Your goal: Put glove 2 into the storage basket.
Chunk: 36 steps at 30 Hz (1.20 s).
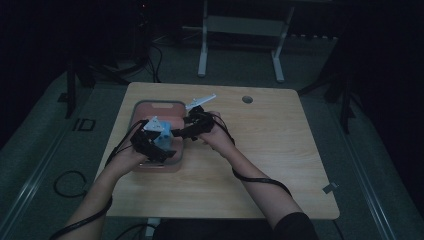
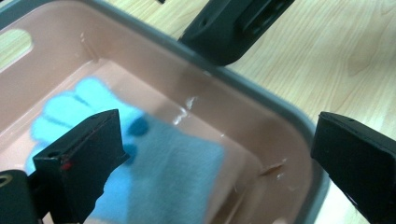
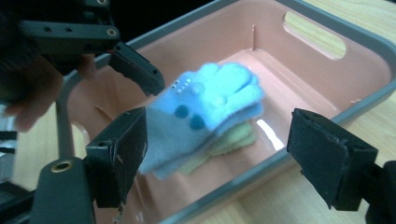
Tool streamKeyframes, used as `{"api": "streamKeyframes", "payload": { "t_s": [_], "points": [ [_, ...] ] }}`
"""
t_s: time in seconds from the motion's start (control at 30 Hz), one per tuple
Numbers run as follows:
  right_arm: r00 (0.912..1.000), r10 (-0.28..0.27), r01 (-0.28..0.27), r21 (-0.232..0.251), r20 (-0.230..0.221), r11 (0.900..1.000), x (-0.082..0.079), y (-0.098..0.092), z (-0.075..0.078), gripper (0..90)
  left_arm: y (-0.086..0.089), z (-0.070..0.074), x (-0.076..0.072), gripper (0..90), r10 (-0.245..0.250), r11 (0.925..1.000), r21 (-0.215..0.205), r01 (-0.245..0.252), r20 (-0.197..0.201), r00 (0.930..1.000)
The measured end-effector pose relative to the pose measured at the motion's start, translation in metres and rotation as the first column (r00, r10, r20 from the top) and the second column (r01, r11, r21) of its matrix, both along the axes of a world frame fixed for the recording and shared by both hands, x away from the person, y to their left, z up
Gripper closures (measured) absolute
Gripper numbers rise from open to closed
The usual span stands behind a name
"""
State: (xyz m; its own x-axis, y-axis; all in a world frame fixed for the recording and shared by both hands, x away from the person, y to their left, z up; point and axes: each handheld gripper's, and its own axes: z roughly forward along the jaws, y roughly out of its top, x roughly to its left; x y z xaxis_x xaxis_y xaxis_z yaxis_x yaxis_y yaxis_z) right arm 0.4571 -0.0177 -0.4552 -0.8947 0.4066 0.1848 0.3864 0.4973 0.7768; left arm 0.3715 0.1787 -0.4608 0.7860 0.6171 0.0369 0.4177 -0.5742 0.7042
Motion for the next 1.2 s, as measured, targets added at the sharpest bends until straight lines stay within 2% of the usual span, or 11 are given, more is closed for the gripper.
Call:
{"api": "streamKeyframes", "payload": {
  "t_s": [0.27, 0.47, 0.53, 0.73, 0.83, 1.2],
  "points": [
    [0.9997, -0.006, 0.006, 0.016, 0.024, 1.000, -0.002, -0.008, 0.003, 17.3, -0.010, 0.004, -0.008, 2.5, -0.017, 0.9988, -0.046, 0.018, 0.022, 0.9996],
    [0.9989, -0.018, 0.018, 0.005, 0.042, 1.000, -0.003, -0.017, 0.006, 17.3, -0.017, 0.006, -0.011, 2.5, -0.023, 0.9982, -0.055, 0.024, 0.033, 0.9992],
    [0.9987, -0.016, 0.016, 0.004, 0.049, 1.000, -0.004, -0.021, 0.006, 17.3, -0.019, 0.006, -0.012, 2.5, -0.033, 0.9966, -0.074, 0.035, 0.029, 0.9990],
    [0.9980, -0.030, 0.030, -0.004, 0.056, 1.000, -0.006, -0.031, 0.003, 17.2, -0.030, 0.002, -0.017, 2.6, -0.046, 0.9962, -0.073, 0.049, 0.035, 0.9983],
    [0.9977, -0.032, 0.032, -0.010, 0.060, 0.999, -0.009, -0.035, 0.001, 17.2, -0.035, 0.001, -0.020, 2.6, -0.056, 0.9940, -0.092, 0.059, 0.035, 0.9978],
    [0.9970, -0.043, 0.045, -0.035, 0.064, 0.998, -0.016, -0.057, -0.010, 17.3, -0.058, -0.004, -0.030, 2.6, -0.115, 0.9881, -0.096, 0.120, 0.053, 0.9919]
  ]
}}
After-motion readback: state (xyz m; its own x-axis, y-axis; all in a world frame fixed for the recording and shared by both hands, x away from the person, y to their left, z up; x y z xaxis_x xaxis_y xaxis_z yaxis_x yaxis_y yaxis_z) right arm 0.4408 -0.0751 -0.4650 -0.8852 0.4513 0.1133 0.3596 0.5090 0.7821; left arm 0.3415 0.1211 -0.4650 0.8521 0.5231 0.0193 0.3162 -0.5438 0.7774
